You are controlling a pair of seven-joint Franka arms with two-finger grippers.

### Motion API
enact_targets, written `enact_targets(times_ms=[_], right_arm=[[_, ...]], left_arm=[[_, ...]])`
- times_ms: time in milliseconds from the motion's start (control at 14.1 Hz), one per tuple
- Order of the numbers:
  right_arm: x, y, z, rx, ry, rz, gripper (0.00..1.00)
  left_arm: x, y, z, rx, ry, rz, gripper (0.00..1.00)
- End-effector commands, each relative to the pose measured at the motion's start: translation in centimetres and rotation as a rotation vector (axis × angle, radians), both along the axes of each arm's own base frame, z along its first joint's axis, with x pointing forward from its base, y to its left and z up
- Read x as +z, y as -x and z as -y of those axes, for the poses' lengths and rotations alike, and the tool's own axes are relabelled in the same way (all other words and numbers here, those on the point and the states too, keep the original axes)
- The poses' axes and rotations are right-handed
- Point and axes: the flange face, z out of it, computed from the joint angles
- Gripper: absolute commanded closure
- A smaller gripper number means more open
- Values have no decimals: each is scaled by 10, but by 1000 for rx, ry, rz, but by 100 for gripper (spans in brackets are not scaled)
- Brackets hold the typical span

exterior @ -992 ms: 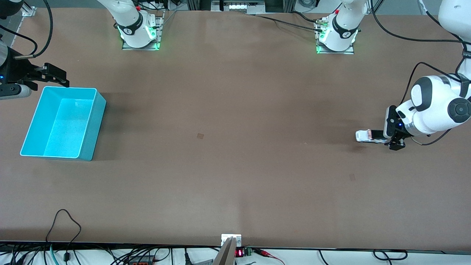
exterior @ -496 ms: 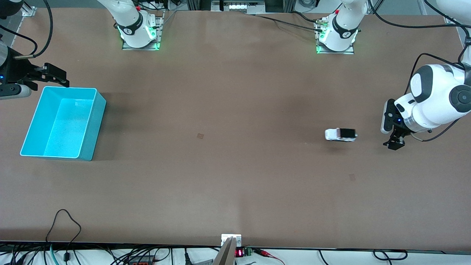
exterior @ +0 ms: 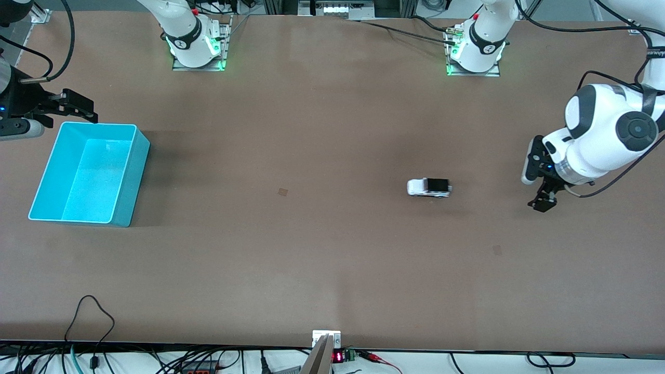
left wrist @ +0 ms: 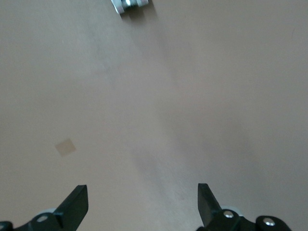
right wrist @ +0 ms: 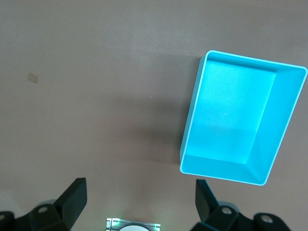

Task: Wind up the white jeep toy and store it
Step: 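Open the left gripper and raise it off the jeep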

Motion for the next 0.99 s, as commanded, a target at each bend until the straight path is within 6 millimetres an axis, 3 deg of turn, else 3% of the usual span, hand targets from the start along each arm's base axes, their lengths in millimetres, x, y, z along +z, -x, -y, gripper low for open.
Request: enact_targets(times_ms=[0, 638, 922], right_arm=[[4, -1, -3, -9, -13, 4, 0], [4, -1, -3, -9, -13, 4, 0], [4, -1, -2, -10, -13, 4, 0]], left_arm=[[14, 4, 19, 3, 25, 7, 0], [8, 4, 43, 125, 54, 1, 0], [8, 4, 46, 278, 55, 2, 0]])
